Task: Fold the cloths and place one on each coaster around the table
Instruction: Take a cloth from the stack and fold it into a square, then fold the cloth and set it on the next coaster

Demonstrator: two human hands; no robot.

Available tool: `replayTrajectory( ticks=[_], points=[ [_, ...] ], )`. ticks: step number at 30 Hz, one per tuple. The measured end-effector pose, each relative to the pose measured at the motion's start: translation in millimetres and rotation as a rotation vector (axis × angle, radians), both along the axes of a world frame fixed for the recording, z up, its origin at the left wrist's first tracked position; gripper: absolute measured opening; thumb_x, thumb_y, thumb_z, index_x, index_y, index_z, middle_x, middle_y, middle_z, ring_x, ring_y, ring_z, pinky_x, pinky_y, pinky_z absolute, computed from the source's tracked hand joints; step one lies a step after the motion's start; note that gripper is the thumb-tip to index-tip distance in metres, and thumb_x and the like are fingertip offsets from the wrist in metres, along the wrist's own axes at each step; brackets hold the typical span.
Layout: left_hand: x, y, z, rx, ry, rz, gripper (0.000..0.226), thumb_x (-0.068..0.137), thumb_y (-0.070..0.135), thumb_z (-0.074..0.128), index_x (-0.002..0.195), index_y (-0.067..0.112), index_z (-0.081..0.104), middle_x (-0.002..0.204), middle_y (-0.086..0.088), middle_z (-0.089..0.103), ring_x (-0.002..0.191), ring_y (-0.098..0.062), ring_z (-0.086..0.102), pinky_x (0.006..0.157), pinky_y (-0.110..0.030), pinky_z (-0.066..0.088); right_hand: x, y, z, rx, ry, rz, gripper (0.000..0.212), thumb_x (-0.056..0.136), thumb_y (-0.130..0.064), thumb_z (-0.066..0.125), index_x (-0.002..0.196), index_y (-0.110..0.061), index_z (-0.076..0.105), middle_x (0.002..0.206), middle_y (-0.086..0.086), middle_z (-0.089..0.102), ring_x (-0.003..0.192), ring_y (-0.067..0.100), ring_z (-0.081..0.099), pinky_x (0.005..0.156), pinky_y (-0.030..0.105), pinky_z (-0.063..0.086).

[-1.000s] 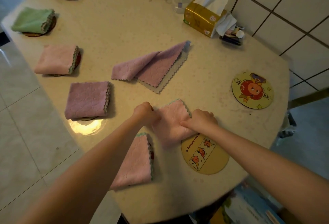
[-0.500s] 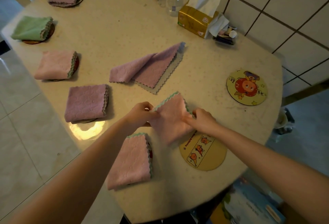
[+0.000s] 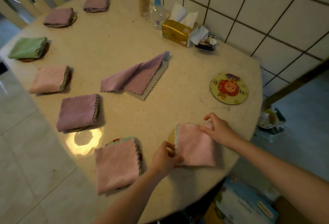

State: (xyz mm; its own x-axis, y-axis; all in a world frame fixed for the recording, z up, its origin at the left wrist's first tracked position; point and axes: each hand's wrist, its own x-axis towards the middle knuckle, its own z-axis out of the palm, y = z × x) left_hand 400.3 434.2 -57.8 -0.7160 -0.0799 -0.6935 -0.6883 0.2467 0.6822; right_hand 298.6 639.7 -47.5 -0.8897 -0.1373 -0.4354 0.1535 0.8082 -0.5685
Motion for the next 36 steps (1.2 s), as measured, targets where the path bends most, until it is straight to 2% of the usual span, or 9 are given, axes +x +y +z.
replayTrajectory(
  ticks=[2, 5, 10, 14, 17, 20, 23, 31, 36],
  points=[
    [7, 8, -2, -0.014, 0.021, 0.053, 0.03, 0.076, 0.004, 0.076, 0.094, 0.01, 0.053, 0.075, -0.006, 0.055, 0.06, -0.019, 0.058, 0.045, -0.022, 0.05, 13, -4, -10, 0.058, 0.095, -0.004, 0.039, 0.093, -0.039, 0.051, 0.125, -0.018, 0.04, 0.117, 0.005, 0.048, 0.093, 0.016, 0.051, 0.074, 0.027, 0.042],
    [11, 10, -6, -0.103, 0.073, 0.048, 0.027, 0.075, 0.006, 0.075, 0.086, 0.014, 0.052, 0.069, -0.004, 0.057, 0.057, -0.02, 0.059, 0.049, -0.03, 0.052, 31, -14, -22, 0.296, 0.253, 0.056, 0.04, 0.098, -0.037, 0.038, 0.131, -0.017, 0.032, 0.124, 0.007, 0.041, 0.093, 0.02, 0.054, 0.067, 0.03, 0.047],
    [15, 7, -4, -0.26, 0.112, -0.085, 0.024, 0.077, 0.016, 0.07, 0.085, 0.021, 0.048, 0.064, 0.005, 0.061, 0.06, -0.014, 0.057, 0.058, -0.032, 0.047, 34, -15, -34, 0.511, 0.448, 0.185, 0.031, 0.091, -0.034, 0.04, 0.106, -0.01, 0.051, 0.096, 0.015, 0.053, 0.071, 0.028, 0.053, 0.045, 0.032, 0.039],
    [15, 0, 0, -0.328, 0.098, -0.188, 0.026, 0.08, 0.021, 0.069, 0.094, 0.02, 0.047, 0.068, 0.008, 0.059, 0.063, -0.012, 0.054, 0.06, -0.03, 0.044, 27, -14, -28, 0.575, 0.485, 0.262, 0.024, 0.092, -0.033, 0.04, 0.099, -0.013, 0.052, 0.094, 0.011, 0.055, 0.072, 0.025, 0.052, 0.049, 0.031, 0.036],
    [3, -15, 9, -0.362, 0.114, -0.241, 0.027, 0.083, 0.022, 0.066, 0.102, 0.022, 0.047, 0.078, 0.008, 0.061, 0.059, -0.005, 0.051, 0.057, -0.029, 0.046, 15, -19, -13, 0.576, 0.502, 0.301, 0.026, 0.087, -0.028, 0.053, 0.109, -0.016, 0.055, 0.103, 0.006, 0.058, 0.086, 0.025, 0.055, 0.067, 0.037, 0.046],
    [-21, -43, 28, -0.51, 0.131, -0.34, 0.024, 0.089, 0.024, 0.058, 0.111, 0.024, 0.047, 0.092, 0.013, 0.06, 0.062, 0.0, 0.05, 0.052, -0.019, 0.043, -2, -35, -2, 0.523, 0.521, 0.349, 0.03, 0.083, -0.017, 0.056, 0.114, -0.015, 0.057, 0.11, 0.003, 0.06, 0.099, 0.025, 0.053, 0.081, 0.038, 0.045],
    [-52, -85, 37, -0.56, 0.19, -0.345, 0.021, 0.088, 0.017, 0.056, 0.109, 0.019, 0.055, 0.099, 0.003, 0.062, 0.085, -0.016, 0.06, 0.072, -0.031, 0.053, -20, -64, 3, 0.389, 0.502, 0.419, 0.033, 0.084, -0.016, 0.055, 0.117, -0.014, 0.057, 0.114, 0.003, 0.058, 0.105, 0.024, 0.052, 0.086, 0.036, 0.044],
    [-135, -186, 21, -0.947, 0.51, -0.718, 0.029, 0.087, 0.015, 0.055, 0.115, 0.017, 0.061, 0.122, 0.0, 0.054, 0.119, -0.024, 0.042, 0.092, -0.038, 0.044, -54, -159, -7, 0.213, 0.508, 0.557, 0.026, 0.09, -0.02, 0.051, 0.114, -0.012, 0.059, 0.111, 0.005, 0.057, 0.102, 0.025, 0.05, 0.083, 0.038, 0.048],
    [-200, -241, 7, -1.068, 0.765, -0.98, 0.031, 0.072, 0.021, 0.05, 0.093, 0.018, 0.071, 0.113, -0.009, 0.062, 0.109, -0.035, 0.054, 0.085, -0.043, 0.051, -86, -229, -21, 0.312, 0.491, 0.44, 0.014, 0.08, -0.019, 0.062, 0.093, -0.012, 0.062, 0.094, 0.008, 0.06, 0.088, 0.027, 0.056, 0.069, 0.038, 0.051]
  ],
)
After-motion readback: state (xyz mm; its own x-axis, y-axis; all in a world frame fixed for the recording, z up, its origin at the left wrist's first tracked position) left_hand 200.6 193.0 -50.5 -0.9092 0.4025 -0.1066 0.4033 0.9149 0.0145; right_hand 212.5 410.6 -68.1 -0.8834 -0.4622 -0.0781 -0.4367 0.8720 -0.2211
